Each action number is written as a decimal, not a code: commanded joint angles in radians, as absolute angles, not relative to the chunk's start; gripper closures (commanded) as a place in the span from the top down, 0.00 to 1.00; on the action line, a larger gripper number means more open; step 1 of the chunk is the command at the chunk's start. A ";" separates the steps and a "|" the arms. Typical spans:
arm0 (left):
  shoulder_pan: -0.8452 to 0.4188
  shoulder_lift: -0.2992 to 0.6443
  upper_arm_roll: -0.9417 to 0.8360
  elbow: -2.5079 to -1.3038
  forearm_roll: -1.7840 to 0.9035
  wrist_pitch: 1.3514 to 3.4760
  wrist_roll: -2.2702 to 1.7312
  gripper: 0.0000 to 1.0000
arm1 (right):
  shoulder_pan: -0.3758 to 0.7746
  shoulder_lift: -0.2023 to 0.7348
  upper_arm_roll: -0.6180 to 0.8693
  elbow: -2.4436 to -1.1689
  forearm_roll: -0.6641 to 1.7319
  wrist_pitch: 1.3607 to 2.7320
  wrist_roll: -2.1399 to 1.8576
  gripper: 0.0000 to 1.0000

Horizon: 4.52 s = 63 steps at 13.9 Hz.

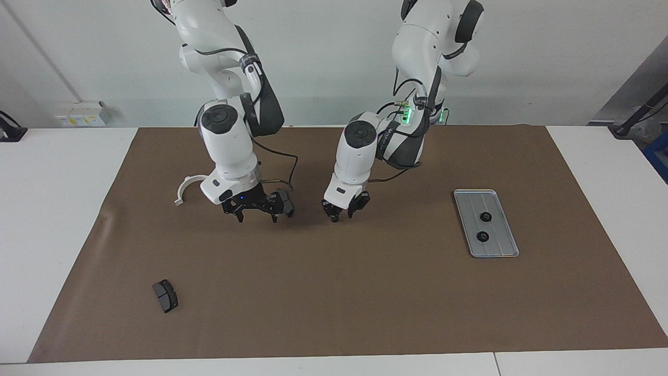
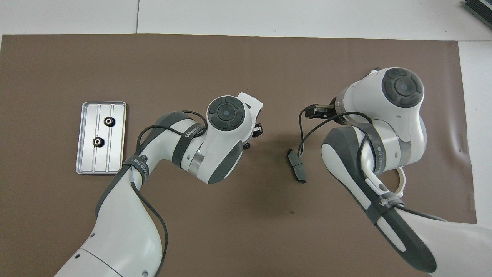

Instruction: Pick bearing gear from pile to tray

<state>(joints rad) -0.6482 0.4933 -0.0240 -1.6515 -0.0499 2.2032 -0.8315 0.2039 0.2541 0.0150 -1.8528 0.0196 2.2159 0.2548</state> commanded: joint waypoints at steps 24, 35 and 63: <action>-0.707 0.566 -0.009 -1.621 0.038 2.226 -0.956 0.39 | -0.029 0.002 -0.011 -1.651 -0.008 1.717 0.057 1.00; -0.700 0.561 -0.008 -1.602 0.037 2.179 -0.953 0.02 | -0.026 -0.087 -0.009 -1.624 -0.020 1.551 0.075 1.00; 0.008 0.209 -0.011 -2.037 0.002 2.198 0.195 0.01 | -0.020 -0.092 0.002 -1.663 -0.011 1.559 0.087 1.00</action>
